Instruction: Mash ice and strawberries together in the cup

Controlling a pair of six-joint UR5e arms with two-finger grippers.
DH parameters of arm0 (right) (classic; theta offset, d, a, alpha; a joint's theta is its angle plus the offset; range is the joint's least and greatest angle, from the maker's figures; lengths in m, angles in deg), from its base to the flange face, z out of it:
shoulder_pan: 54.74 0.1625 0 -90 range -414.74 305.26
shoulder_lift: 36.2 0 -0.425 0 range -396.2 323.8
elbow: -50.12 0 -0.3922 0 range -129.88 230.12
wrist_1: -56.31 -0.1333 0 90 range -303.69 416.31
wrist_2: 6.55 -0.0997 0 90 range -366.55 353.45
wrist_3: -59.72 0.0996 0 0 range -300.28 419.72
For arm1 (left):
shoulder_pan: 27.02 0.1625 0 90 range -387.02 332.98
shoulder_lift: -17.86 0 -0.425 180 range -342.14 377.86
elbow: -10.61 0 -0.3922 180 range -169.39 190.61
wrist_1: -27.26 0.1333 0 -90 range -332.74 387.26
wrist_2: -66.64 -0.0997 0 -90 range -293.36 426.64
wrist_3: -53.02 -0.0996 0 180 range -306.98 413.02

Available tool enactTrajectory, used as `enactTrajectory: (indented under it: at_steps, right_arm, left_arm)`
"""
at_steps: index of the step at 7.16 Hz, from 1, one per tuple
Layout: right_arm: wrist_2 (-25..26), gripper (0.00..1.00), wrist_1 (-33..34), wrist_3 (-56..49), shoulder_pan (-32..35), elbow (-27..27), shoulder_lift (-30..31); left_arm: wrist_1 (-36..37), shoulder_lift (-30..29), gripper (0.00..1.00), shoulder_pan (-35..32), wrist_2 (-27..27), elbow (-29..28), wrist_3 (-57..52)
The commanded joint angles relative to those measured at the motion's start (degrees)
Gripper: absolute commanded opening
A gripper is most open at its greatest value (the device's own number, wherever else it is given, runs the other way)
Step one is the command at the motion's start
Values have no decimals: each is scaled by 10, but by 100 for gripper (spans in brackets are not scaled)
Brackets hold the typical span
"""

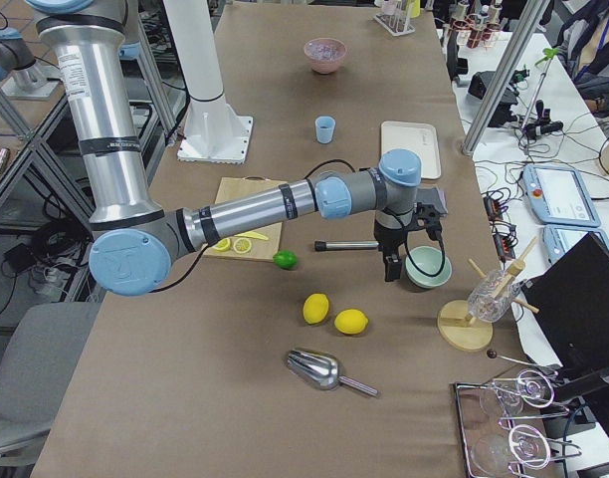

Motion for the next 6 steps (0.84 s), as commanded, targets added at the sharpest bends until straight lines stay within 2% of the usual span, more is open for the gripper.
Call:
enactTrajectory:
  at_steps: [1, 6]
  right_arm:
    - [-1, 100, -1, 0, 0, -12, 7]
    - [6, 100, -1, 0, -1, -34, 15]
  left_arm:
    - [1, 19, 97, 0, -6, 16, 1]
    - [-10, 14, 97, 2, -2, 20, 34]
